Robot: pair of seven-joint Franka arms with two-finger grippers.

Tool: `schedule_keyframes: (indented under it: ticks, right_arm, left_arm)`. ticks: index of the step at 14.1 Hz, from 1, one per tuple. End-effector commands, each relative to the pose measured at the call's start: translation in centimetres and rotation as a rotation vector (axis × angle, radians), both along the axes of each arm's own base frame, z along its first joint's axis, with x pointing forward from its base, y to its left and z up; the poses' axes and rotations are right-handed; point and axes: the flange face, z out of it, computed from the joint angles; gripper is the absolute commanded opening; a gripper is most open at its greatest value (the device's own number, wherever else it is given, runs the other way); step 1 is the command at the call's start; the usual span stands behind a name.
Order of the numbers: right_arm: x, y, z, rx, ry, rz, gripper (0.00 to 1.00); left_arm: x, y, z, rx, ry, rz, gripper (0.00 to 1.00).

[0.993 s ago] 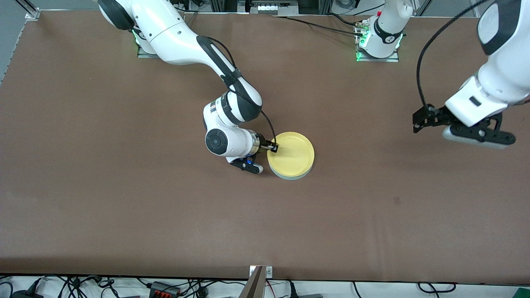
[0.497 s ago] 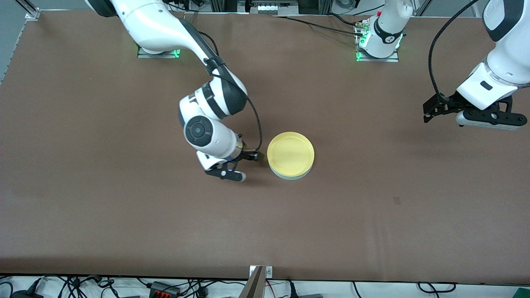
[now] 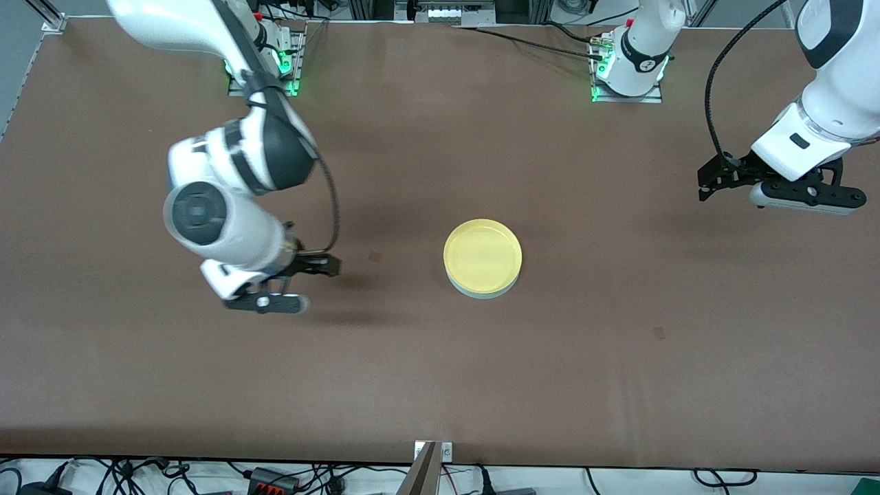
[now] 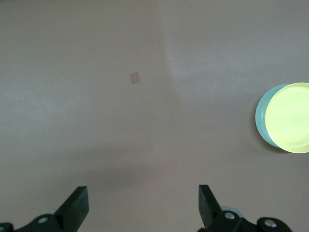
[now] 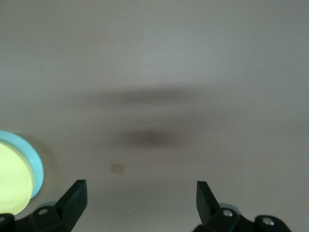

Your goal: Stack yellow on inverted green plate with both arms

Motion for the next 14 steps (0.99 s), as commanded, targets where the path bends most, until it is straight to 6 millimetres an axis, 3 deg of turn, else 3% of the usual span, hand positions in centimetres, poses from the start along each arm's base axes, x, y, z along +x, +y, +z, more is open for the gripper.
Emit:
schedule_keyframes:
  ticks: [1, 3, 5, 7, 12, 14]
  right_arm:
    - [0.5, -4.0, 1.9, -0.018, -0.01, -0.035, 1.0]
    - [0.7, -6.7, 4.6, -0.038, -0.05, -0.073, 1.0]
    - [0.6, -9.8, 5.9, -0.058, -0.065, -0.108, 1.0]
    - [0.5, -15.5, 8.1, -0.035, -0.089, -0.163, 1.0]
    - [-2.2, -25.6, 12.8, -0.02, -0.143, -0.082, 1.0]
    - [-3.3, -28.4, 14.7, -0.002, -0.167, -0.037, 1.0]
  left_arm:
    - [-0.4, 0.0, 0.7, 0.021, -0.001, -0.024, 1.0]
    - [-0.4, -0.1, 0.7, 0.021, -0.001, -0.025, 1.0]
    - [-0.4, -0.1, 0.7, 0.02, 0.001, -0.025, 1.0]
    - [-0.6, -0.7, 0.8, 0.02, 0.007, -0.026, 1.0]
    - [-0.6, -1.5, 1.3, 0.022, 0.006, -0.039, 1.0]
    - [-0.6, -1.5, 1.3, 0.022, 0.006, -0.039, 1.0]
